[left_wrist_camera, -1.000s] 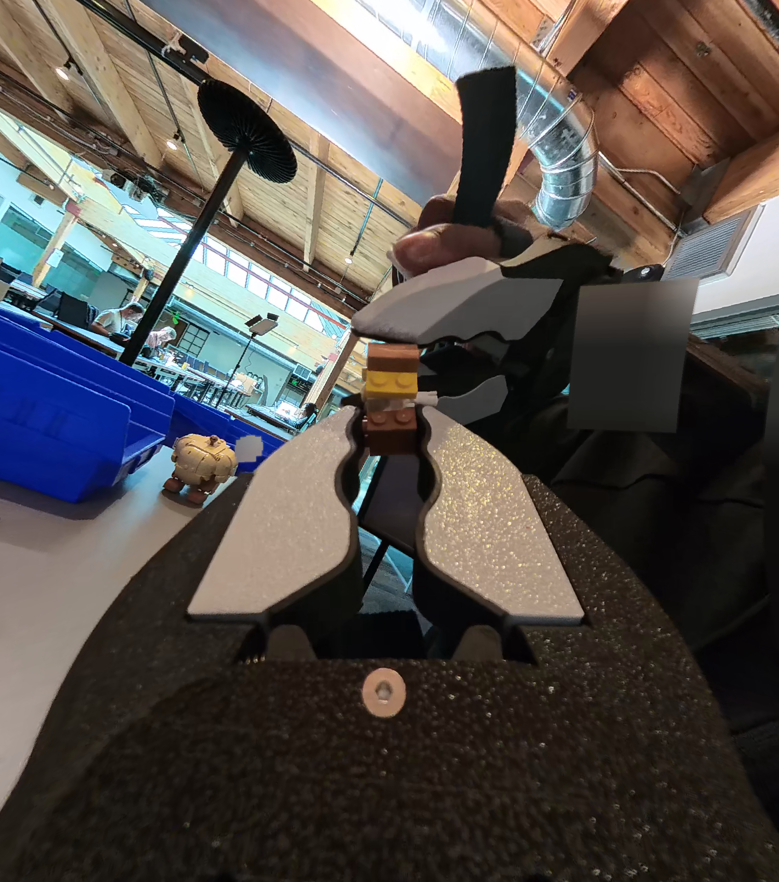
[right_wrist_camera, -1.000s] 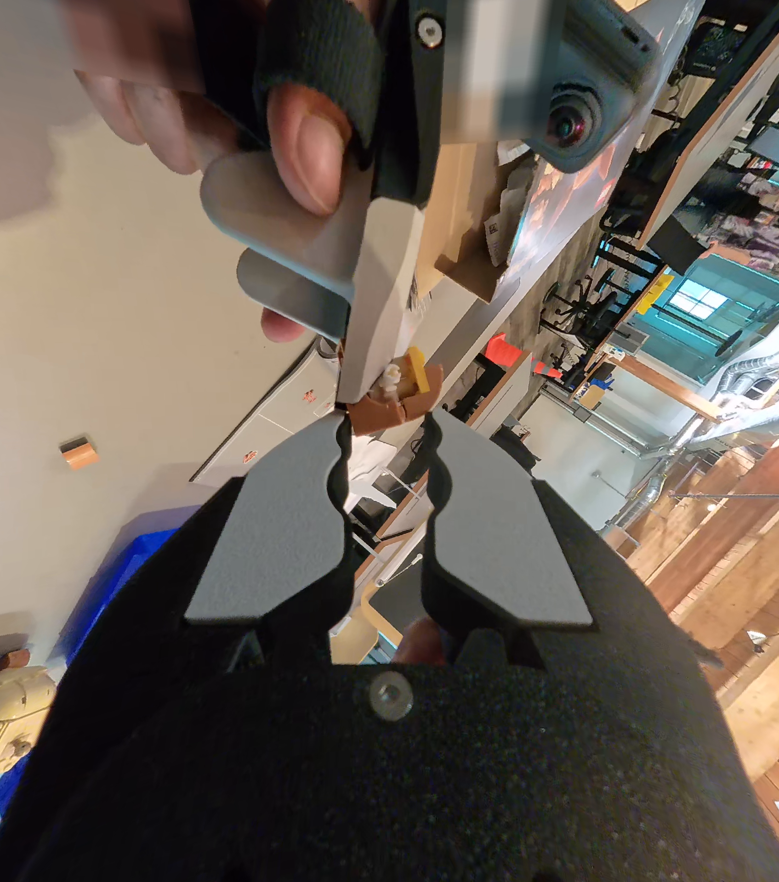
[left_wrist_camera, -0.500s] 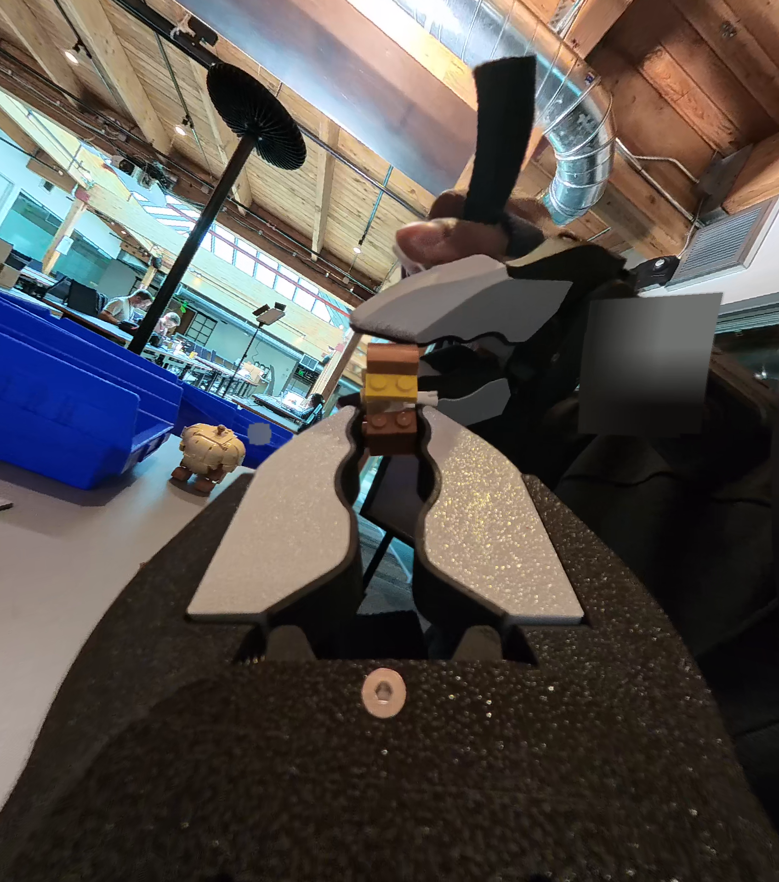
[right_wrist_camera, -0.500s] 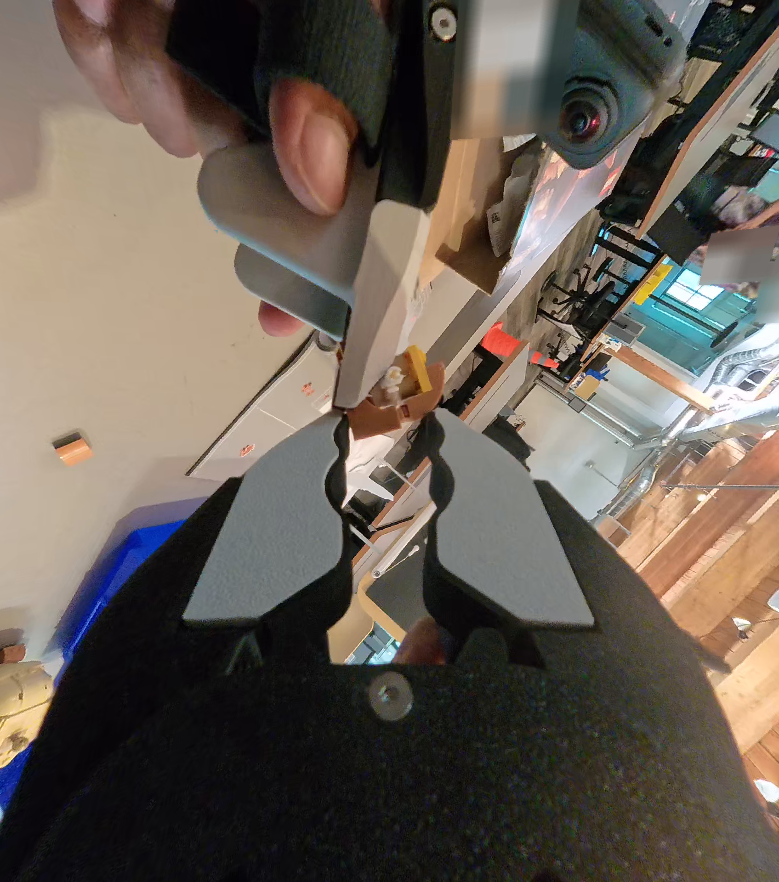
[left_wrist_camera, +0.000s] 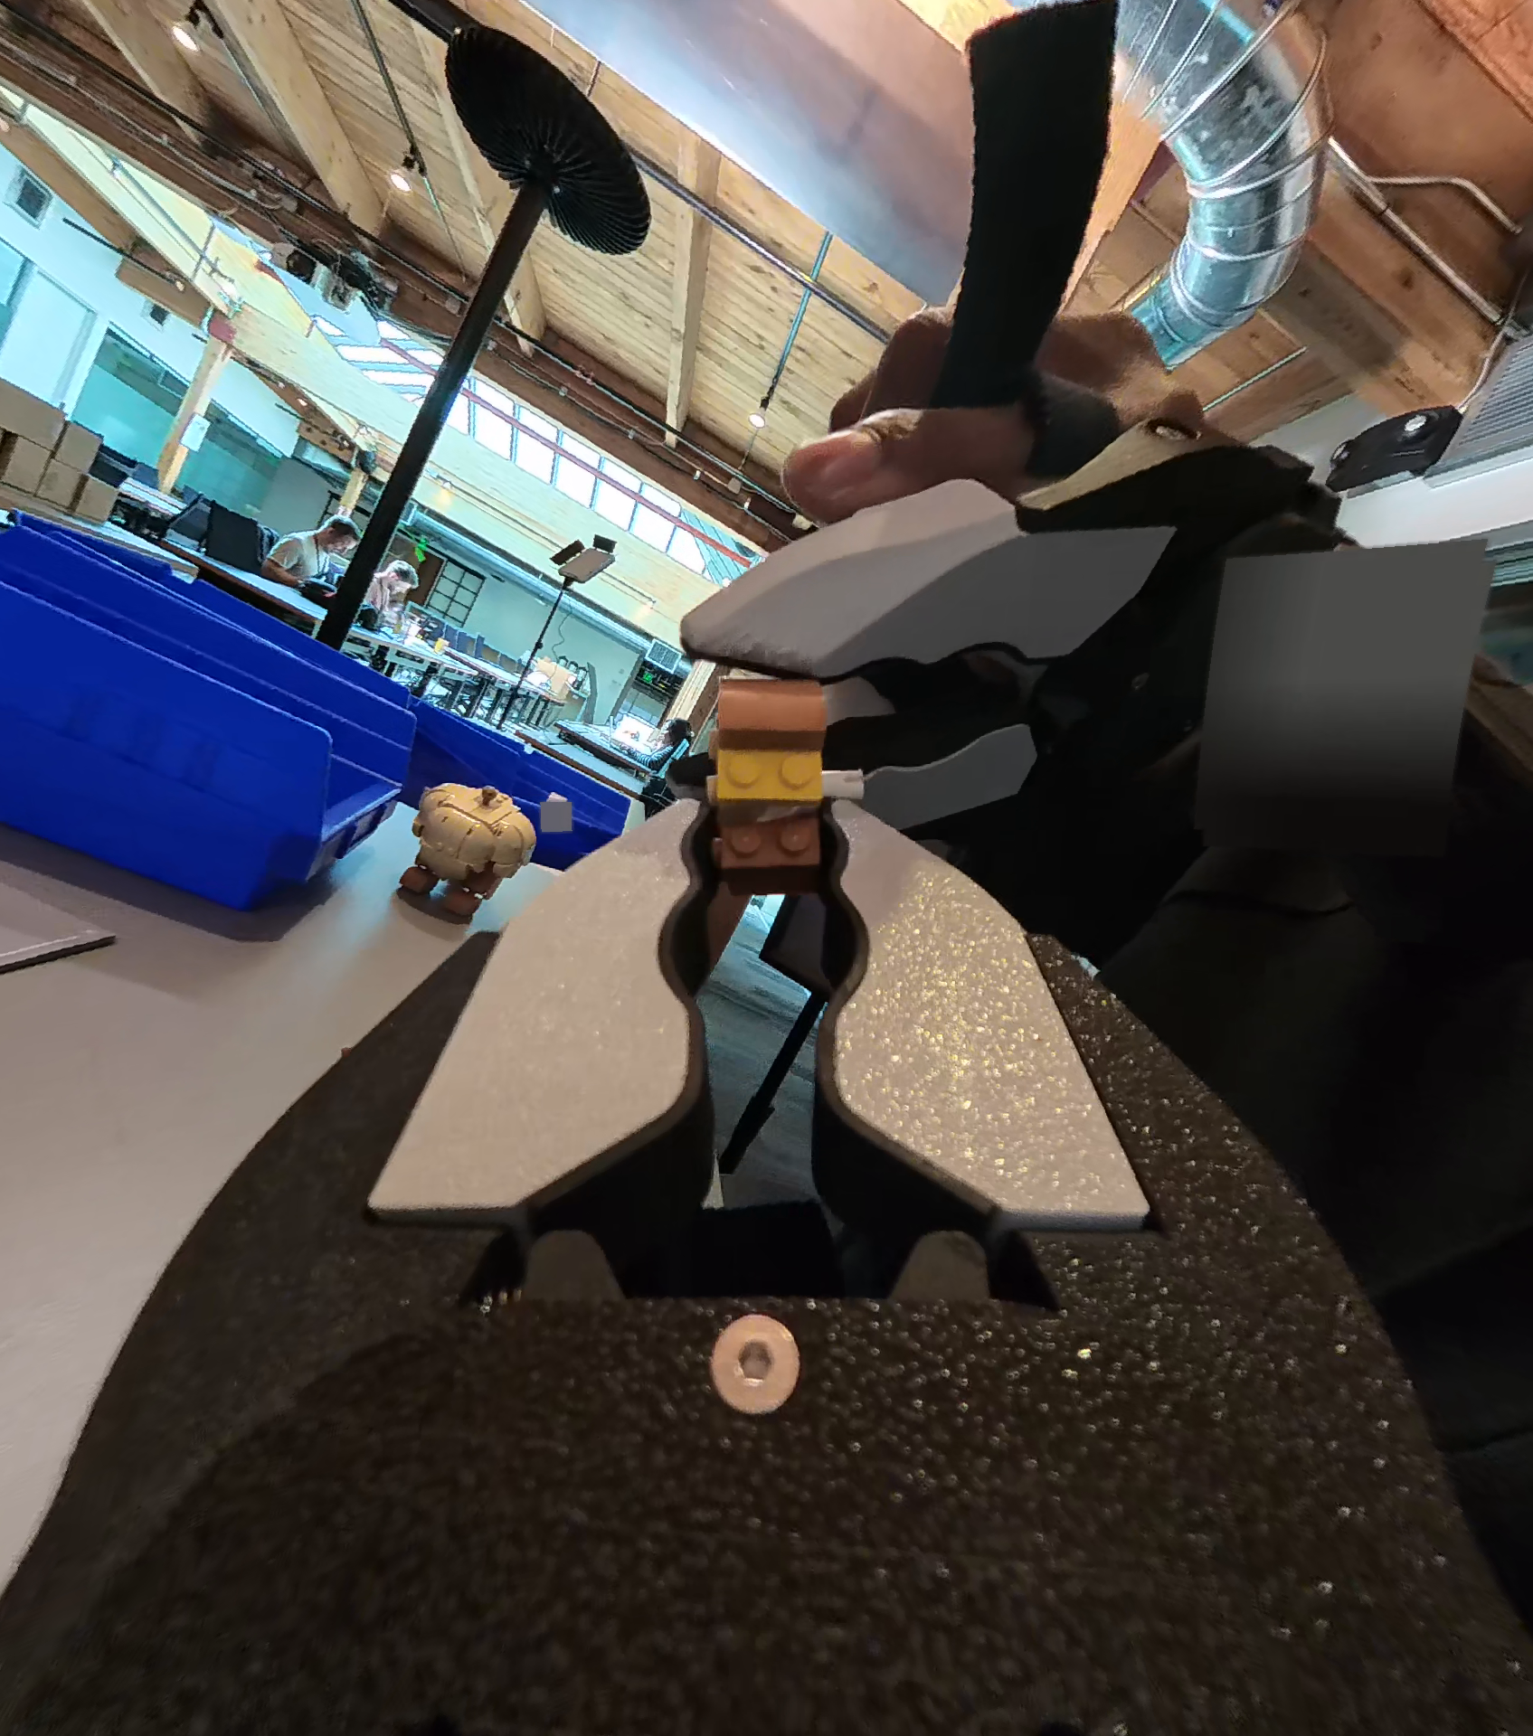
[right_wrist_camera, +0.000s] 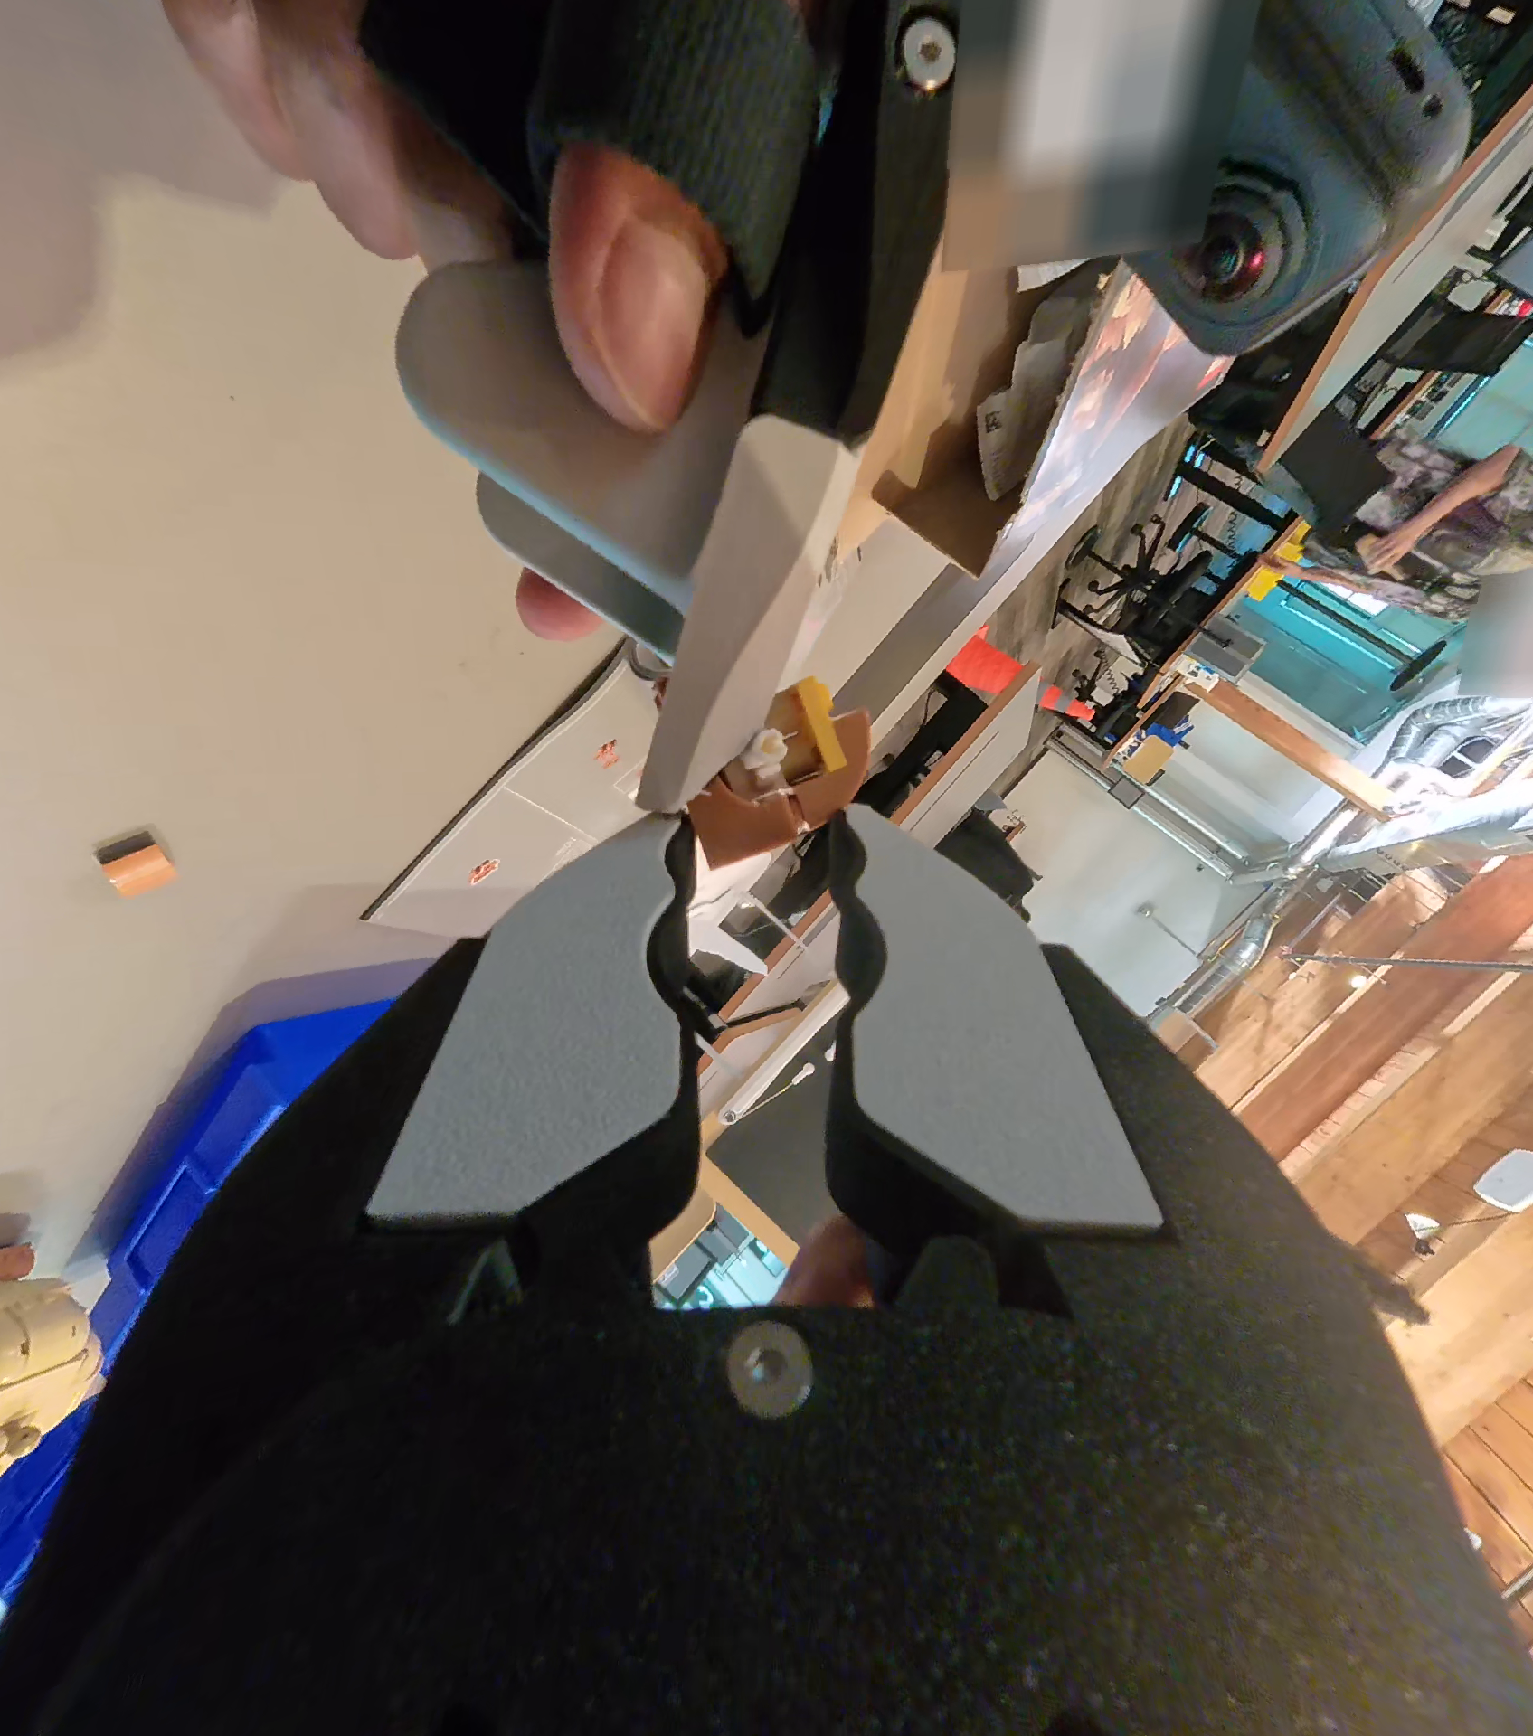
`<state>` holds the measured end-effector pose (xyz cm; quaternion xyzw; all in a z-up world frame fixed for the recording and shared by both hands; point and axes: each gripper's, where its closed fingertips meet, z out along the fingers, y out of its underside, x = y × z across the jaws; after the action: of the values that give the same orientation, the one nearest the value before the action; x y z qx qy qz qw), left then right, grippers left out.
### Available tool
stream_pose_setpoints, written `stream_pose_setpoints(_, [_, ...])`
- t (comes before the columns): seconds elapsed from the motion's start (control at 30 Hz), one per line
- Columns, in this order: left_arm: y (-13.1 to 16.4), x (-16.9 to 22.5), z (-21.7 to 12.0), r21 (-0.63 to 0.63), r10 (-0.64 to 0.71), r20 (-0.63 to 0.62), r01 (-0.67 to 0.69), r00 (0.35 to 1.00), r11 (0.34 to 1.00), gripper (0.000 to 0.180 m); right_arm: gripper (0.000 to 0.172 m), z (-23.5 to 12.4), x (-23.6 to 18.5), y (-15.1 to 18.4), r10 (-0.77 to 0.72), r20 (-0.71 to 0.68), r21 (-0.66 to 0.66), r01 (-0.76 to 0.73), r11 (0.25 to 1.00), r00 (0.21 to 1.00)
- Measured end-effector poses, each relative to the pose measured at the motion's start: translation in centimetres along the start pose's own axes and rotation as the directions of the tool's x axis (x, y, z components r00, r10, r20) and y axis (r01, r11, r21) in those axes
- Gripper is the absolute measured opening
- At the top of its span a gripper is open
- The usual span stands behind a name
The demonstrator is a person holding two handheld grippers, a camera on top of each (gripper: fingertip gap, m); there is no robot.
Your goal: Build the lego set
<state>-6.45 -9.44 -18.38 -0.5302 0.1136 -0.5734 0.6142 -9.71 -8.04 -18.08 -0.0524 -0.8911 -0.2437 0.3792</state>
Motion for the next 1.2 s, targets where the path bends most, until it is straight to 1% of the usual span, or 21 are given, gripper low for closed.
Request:
stream_pose_setpoints(0.4, [0.7,-0.3,0.2,-0.029,-0.007,0.004,0.007,1.000,1.000,0.018,0.023,0.2,-0.7,0.1,-0.010,0.032,-0.017,0.011,1.000,0.999])
stream_pose_setpoints(0.47, [0.6,-0.2,0.2,-0.022,-0.011,-0.003,0.011,1.000,1.000,0.018,0.019,0.2,-0.7,0.1,-0.010,0.027,-0.018,0.010,1.000,1.000])
stream_pose_setpoints(0.63, [0.6,-0.3,0.1,-0.025,-0.014,-0.005,0.014,1.000,1.000,0.019,0.019,0.3,-0.7,0.1,-0.023,0.013,-0.017,0.023,1.000,1.000])
stream_pose_setpoints(0.77, [0.6,-0.1,0.0,-0.024,-0.013,-0.019,0.012,1.000,1.000,0.018,0.020,0.2,-0.5,-0.1,-0.021,-0.005,0.004,0.021,1.000,1.000])
stream_pose_setpoints(0.93, [0.6,0.2,-0.1,-0.033,-0.008,-0.037,0.007,0.999,0.999,0.019,0.027,0.1,-0.6,-0.3,-0.051,-0.024,0.008,0.051,0.999,0.998])
stream_pose_setpoints(1.17, [0.9,0.2,0.0,-0.058,0.021,-0.018,-0.022,1.000,0.998,0.019,0.026,0.1,-0.6,-0.3,-0.031,-0.017,0.010,0.031,0.999,0.999])
stream_pose_setpoints(1.2, [1.1,0.2,0.0,-0.072,0.033,-0.011,-0.033,0.999,0.997,0.019,0.033,0.1,-0.5,-0.3,-0.026,-0.027,0.009,0.026,1.000,0.999])
